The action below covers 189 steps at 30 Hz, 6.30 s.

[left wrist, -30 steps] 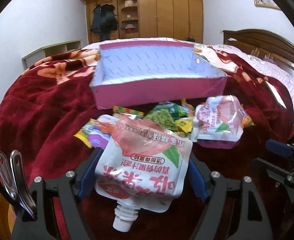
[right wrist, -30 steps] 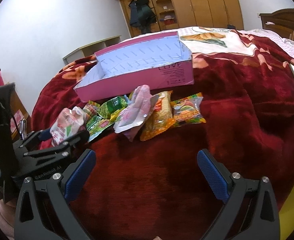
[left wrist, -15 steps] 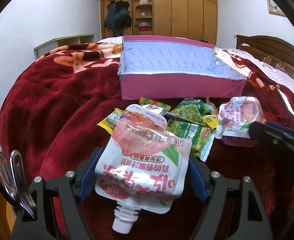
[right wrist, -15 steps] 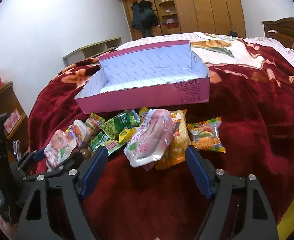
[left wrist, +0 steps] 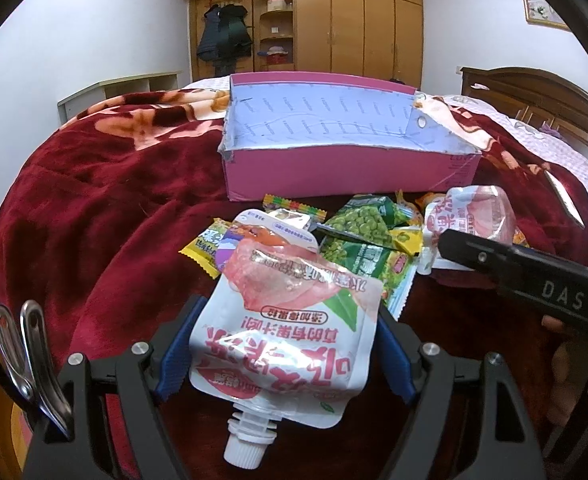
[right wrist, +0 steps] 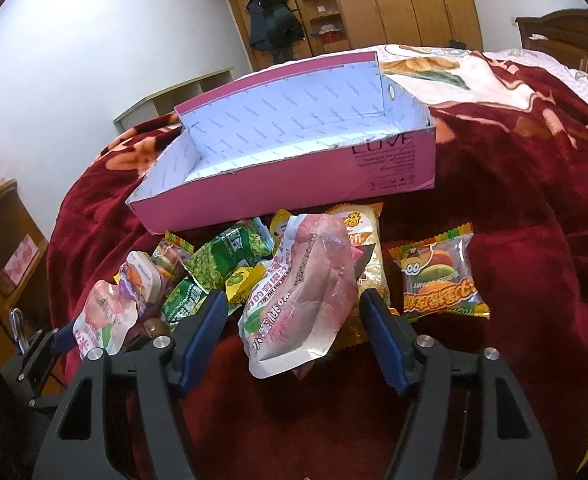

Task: Organize snacks
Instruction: 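Grasp the pink translucent snack pouch with the right gripper while the left holds the white pouch, then carry both pouches over the pink box and lower them inside, then open the right gripper releasing the pink pouch while the left releases the white pouch, then withdraw both open grippers from the box toward the snack pile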

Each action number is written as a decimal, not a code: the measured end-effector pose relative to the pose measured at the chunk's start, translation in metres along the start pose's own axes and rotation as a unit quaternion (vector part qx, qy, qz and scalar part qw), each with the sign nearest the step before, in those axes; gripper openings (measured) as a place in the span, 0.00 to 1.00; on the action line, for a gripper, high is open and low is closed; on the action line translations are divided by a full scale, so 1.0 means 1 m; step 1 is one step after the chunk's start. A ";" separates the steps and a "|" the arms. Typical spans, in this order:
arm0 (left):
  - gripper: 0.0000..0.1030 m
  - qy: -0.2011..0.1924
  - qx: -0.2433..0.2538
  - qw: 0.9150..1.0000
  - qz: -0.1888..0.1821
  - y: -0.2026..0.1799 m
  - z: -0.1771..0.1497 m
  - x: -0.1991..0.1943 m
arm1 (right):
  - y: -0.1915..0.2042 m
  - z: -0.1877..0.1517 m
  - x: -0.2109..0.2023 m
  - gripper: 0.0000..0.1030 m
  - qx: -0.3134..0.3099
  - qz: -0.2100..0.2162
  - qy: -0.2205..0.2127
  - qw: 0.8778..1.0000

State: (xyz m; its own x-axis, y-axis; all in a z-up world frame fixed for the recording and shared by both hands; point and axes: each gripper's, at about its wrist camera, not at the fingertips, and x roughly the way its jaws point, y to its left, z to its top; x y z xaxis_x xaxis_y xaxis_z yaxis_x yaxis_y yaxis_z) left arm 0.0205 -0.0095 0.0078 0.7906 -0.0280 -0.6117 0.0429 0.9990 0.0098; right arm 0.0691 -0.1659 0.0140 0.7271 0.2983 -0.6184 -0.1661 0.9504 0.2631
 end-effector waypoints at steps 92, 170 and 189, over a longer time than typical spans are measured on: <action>0.80 -0.030 -0.014 0.999 -0.015 0.002 0.128 0.090 | -0.010 0.086 0.023 0.35 -0.032 -0.005 -0.099 0.995; 0.89 0.020 -0.036 0.999 0.033 0.065 0.064 -0.004 | 0.013 0.018 -0.039 0.71 -0.037 0.011 -0.076 0.996; 0.89 0.065 0.027 0.998 0.004 0.013 0.043 0.029 | -0.012 -0.008 -0.022 0.71 -0.004 0.013 -0.035 0.999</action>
State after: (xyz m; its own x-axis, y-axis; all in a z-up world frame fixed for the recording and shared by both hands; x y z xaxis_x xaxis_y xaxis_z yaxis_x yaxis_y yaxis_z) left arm 0.0705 0.0013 0.0237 0.7053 -0.0127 -0.7088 0.0732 0.9958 0.0550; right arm 0.0501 -0.1829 0.0189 0.7668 0.3161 -0.5586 -0.1907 0.9432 0.2719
